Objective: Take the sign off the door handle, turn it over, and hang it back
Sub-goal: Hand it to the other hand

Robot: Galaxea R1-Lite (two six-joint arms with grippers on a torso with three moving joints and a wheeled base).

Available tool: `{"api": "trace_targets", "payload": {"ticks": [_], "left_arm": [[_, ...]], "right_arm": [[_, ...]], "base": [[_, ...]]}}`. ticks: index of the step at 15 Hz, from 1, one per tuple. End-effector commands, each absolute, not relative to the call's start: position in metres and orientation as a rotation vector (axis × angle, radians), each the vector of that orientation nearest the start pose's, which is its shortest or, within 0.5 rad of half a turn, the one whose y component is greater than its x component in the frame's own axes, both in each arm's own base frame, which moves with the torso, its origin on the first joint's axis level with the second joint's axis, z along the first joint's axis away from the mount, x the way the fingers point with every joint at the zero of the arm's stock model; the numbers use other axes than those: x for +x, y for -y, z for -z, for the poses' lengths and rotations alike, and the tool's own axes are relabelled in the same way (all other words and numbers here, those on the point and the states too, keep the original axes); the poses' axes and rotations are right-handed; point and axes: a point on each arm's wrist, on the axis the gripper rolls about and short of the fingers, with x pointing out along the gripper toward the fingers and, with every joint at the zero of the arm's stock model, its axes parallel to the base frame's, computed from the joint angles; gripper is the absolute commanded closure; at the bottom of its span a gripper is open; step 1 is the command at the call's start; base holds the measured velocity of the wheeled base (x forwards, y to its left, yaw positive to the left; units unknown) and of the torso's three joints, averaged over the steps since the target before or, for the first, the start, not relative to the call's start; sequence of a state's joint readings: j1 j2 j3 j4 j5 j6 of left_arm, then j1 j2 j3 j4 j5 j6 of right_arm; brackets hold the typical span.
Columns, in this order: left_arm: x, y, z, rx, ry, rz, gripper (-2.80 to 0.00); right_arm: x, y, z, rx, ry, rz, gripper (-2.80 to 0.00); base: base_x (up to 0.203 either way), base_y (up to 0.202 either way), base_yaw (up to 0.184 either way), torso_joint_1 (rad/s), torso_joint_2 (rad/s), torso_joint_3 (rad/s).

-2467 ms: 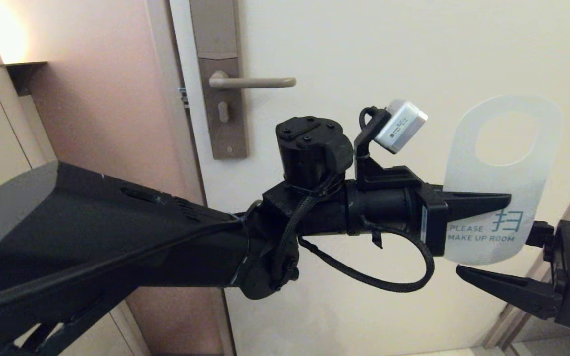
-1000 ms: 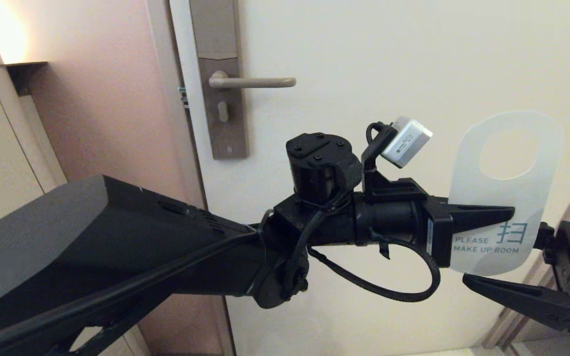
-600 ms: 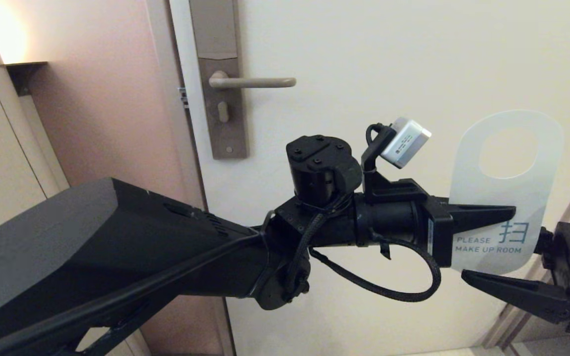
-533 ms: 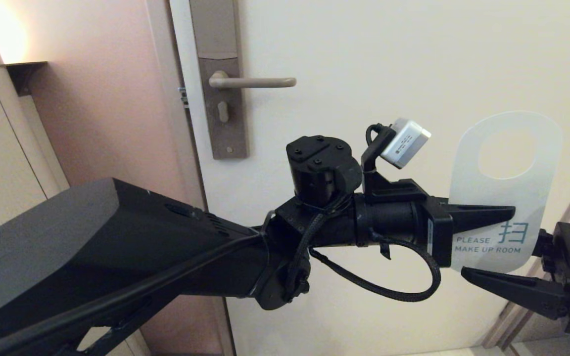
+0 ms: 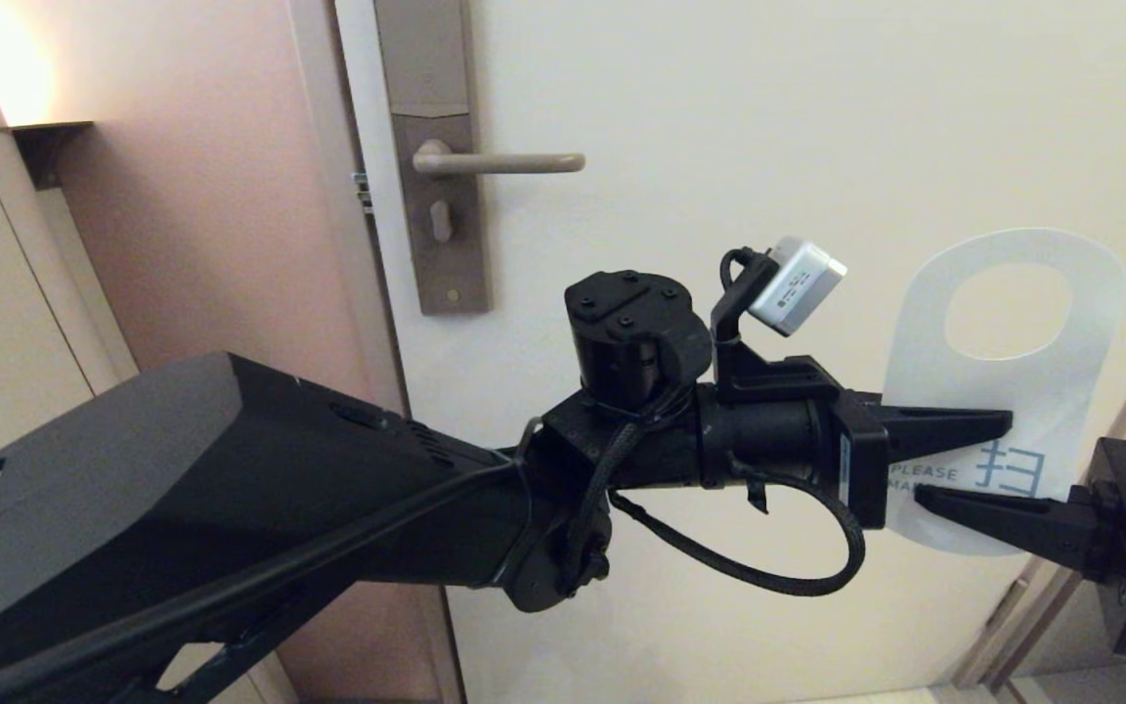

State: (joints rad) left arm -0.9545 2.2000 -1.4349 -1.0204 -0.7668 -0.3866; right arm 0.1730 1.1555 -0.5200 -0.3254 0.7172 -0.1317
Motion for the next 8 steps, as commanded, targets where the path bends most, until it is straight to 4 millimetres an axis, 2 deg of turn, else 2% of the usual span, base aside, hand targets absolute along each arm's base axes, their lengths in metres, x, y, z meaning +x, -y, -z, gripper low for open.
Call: {"api": "trace_targets", "payload": {"ticks": [1, 8], "left_arm": [[0.2464, 0.3752, -0.1986, -0.312, -0.050, 1.748, 0.00], [0.2464, 0.3759, -0.1968, -0.307, -0.049, 1.747, 0.00]], "right_arm": [[0.1520, -0.0417, -0.2021, -0.037, -0.247, -0.905, 0.00], [0.1534, -0.0419, -0.2005, -0.036, -0.255, -0.906, 0.00]], "base": [[0.000, 0.000, 0.000, 0.000, 0.00, 0.000], [0.000, 0.000, 0.000, 0.000, 0.00, 0.000]]}}
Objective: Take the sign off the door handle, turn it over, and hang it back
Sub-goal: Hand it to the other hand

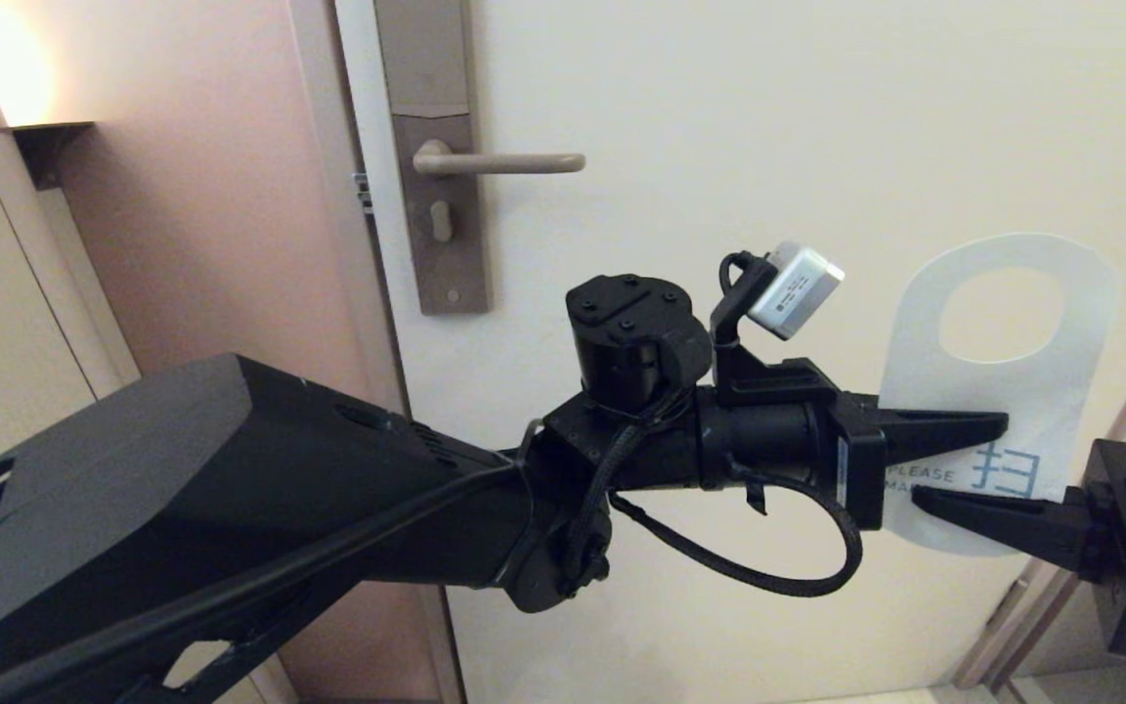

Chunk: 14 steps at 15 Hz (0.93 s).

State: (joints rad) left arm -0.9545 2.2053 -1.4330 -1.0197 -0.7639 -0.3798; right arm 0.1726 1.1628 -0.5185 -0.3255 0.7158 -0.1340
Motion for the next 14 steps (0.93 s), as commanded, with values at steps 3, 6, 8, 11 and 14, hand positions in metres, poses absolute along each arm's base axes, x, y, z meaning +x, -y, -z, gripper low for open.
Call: {"api": "trace_targets", "payload": {"ticks": [3, 6, 8, 11, 14], "left_arm": [[0.247, 0.375, -0.197, -0.312, -0.055, 1.742, -2.80], [0.247, 0.372, -0.197, -0.311, -0.060, 1.739, -2.80], [0.248, 0.367, -0.194, -0.313, -0.050, 1.731, -2.80], [0.253, 0.354, -0.190, -0.310, -0.052, 1.704, -2.80], [0.260, 0.339, -0.187, -0.308, -0.049, 1.671, -2.80]], "right_arm": [[0.153, -0.042, -0.199, -0.038, -0.257, -0.905, 0.00], [0.152, -0.042, -0.200, -0.041, -0.253, -0.906, 0.00], [0.151, -0.041, -0.200, -0.041, -0.250, -0.906, 0.00], [0.149, -0.041, -0.200, -0.042, -0.247, -0.906, 0.00], [0.149, -0.041, -0.198, -0.042, -0.253, -0.905, 0.00]], "base": [[0.000, 0.000, 0.000, 0.000, 0.00, 0.000], [0.000, 0.000, 0.000, 0.000, 0.00, 0.000], [0.000, 0.000, 0.000, 0.000, 0.00, 0.000], [0.000, 0.000, 0.000, 0.000, 0.00, 0.000], [0.000, 0.000, 0.000, 0.000, 0.00, 0.000]]}}
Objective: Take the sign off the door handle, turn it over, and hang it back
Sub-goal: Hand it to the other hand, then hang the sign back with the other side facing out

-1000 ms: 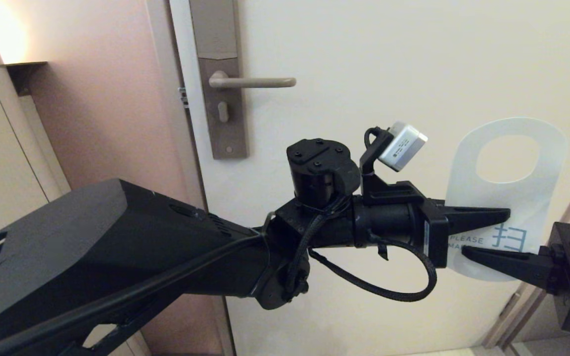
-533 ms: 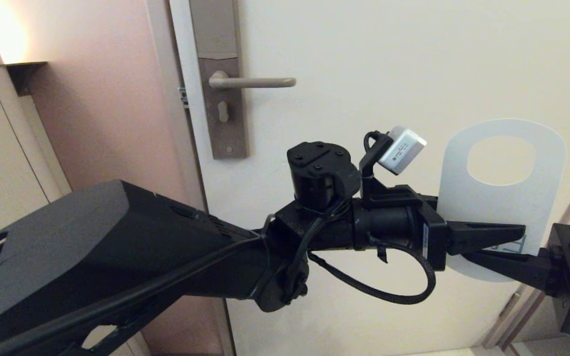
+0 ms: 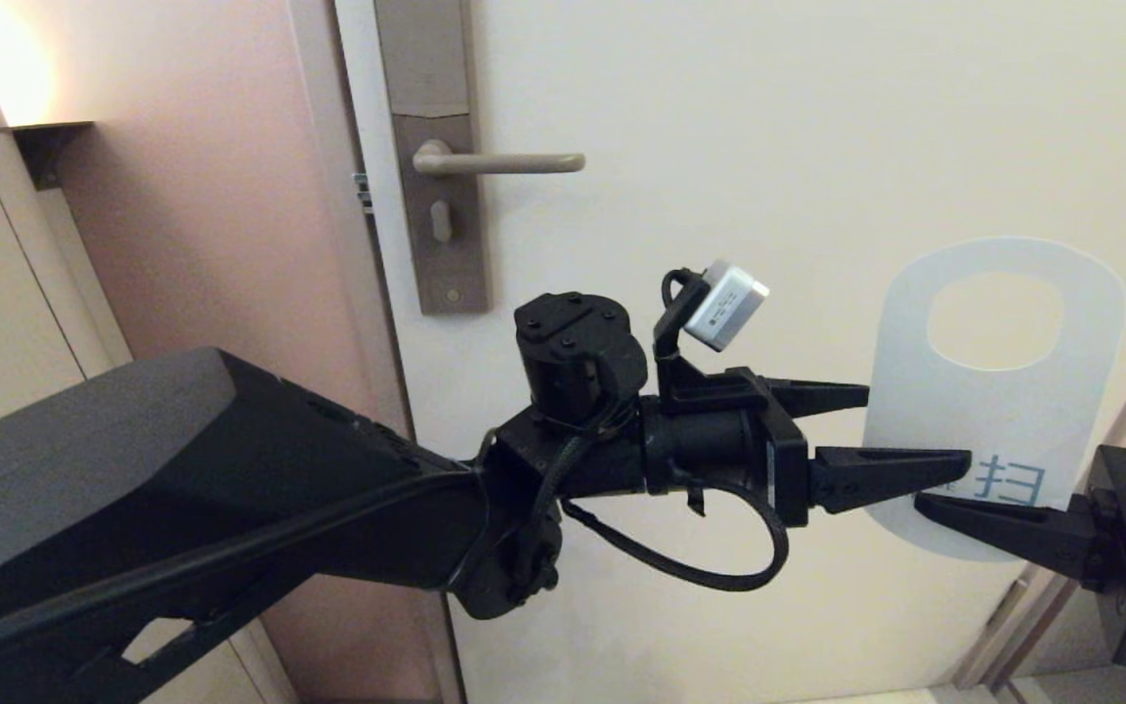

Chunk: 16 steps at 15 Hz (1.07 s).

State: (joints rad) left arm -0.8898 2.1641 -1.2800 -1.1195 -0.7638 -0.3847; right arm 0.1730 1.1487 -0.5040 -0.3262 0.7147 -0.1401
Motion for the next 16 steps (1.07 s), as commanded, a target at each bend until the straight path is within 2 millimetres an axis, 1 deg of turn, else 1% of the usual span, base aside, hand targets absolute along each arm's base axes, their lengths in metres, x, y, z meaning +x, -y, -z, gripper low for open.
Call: {"api": "trace_targets", "payload": {"ticks": [1, 8, 11, 13, 16], "left_arm": [[0.260, 0.335, -0.186, -0.308, -0.054, 1.661, -2.80], [0.254, 0.292, -0.188, -0.296, -0.098, 1.586, -2.80], [0.261, 0.270, -0.191, -0.283, -0.084, 1.532, -2.80], [0.261, 0.260, -0.193, -0.281, -0.083, 1.513, -2.80], [0.257, 0.254, -0.189, -0.262, -0.090, 1.504, -2.80]], "right_arm": [[0.148, -0.041, -0.198, -0.042, -0.253, -0.903, 0.00], [0.146, -0.040, -0.196, -0.043, -0.257, -0.898, 0.00], [0.146, -0.040, -0.196, -0.043, -0.258, -0.898, 0.00], [0.144, -0.040, -0.195, -0.043, -0.257, -0.895, 0.00], [0.137, -0.038, -0.191, -0.043, -0.259, -0.895, 0.00]], "base": [[0.000, 0.000, 0.000, 0.000, 0.00, 0.000], [0.000, 0.000, 0.000, 0.000, 0.00, 0.000], [0.000, 0.000, 0.000, 0.000, 0.00, 0.000], [0.000, 0.000, 0.000, 0.000, 0.00, 0.000], [0.000, 0.000, 0.000, 0.000, 0.00, 0.000]]}}
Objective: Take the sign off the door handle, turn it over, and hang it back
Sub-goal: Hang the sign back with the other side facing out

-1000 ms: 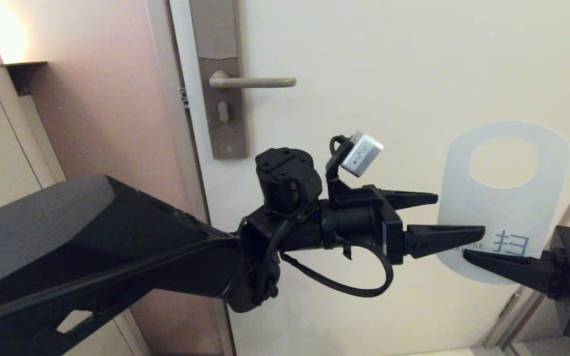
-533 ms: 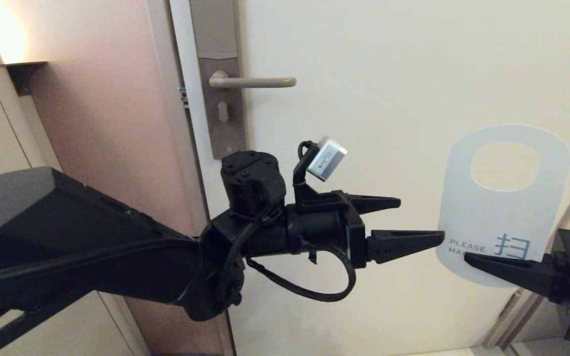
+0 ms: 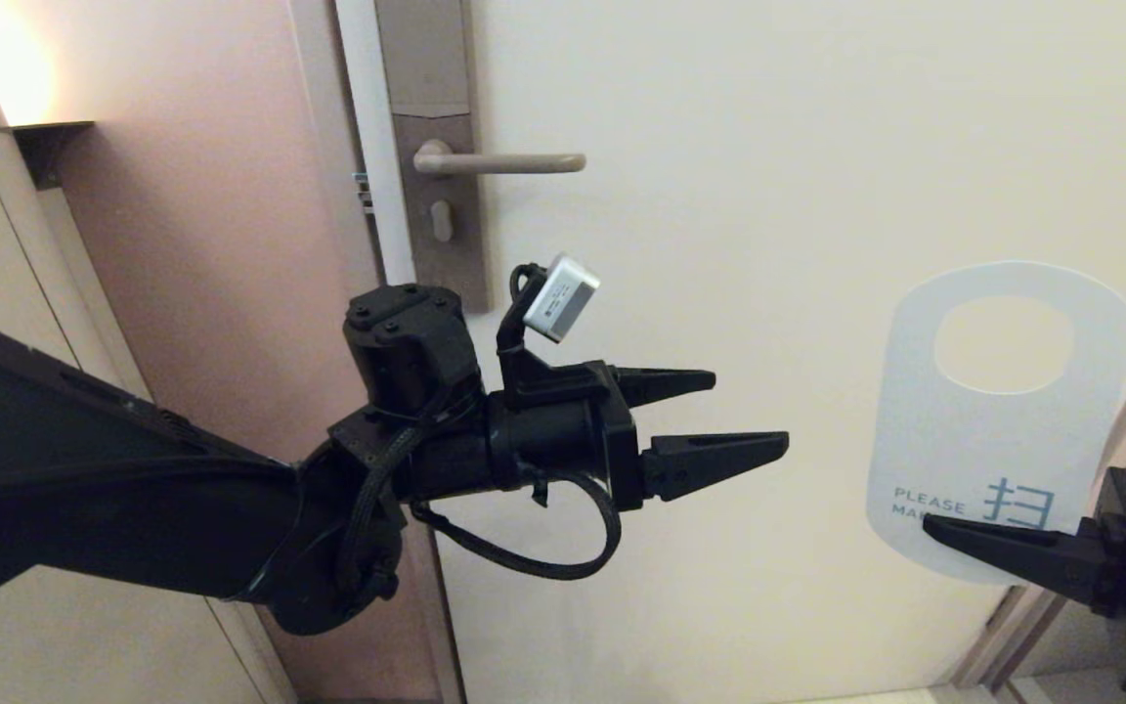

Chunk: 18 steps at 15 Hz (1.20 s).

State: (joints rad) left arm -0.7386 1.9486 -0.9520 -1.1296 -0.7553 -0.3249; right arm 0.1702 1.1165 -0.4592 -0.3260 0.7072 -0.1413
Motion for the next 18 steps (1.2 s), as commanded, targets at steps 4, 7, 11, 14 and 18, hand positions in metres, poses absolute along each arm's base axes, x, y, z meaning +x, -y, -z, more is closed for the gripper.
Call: {"api": "trace_targets", "payload": {"ticks": [4, 7, 11, 14, 18], "left_arm": [[0.256, 0.242, -0.187, -0.240, -0.084, 1.476, 0.00], [0.255, 0.231, -0.187, -0.242, -0.095, 1.454, 0.00], [0.243, 0.214, -0.188, -0.244, -0.106, 1.408, 0.00], [0.239, 0.203, -0.187, -0.238, -0.106, 1.353, 0.00], [0.230, 0.190, -0.179, -0.183, -0.105, 1.240, 0.00]], "right_arm": [[0.135, -0.038, -0.189, -0.042, -0.263, -0.895, 0.00], [0.134, -0.038, -0.185, -0.039, -0.278, -0.895, 0.00], [0.131, -0.037, -0.181, -0.043, -0.286, -0.895, 0.00], [0.130, -0.037, -0.181, -0.044, -0.283, -0.895, 0.00], [0.128, -0.037, -0.176, -0.040, -0.299, -0.895, 0.00]], "base": [[0.000, 0.000, 0.000, 0.000, 0.00, 0.000], [0.000, 0.000, 0.000, 0.000, 0.00, 0.000], [0.000, 0.000, 0.000, 0.000, 0.00, 0.000], [0.000, 0.000, 0.000, 0.000, 0.00, 0.000], [0.000, 0.000, 0.000, 0.000, 0.00, 0.000]]}}
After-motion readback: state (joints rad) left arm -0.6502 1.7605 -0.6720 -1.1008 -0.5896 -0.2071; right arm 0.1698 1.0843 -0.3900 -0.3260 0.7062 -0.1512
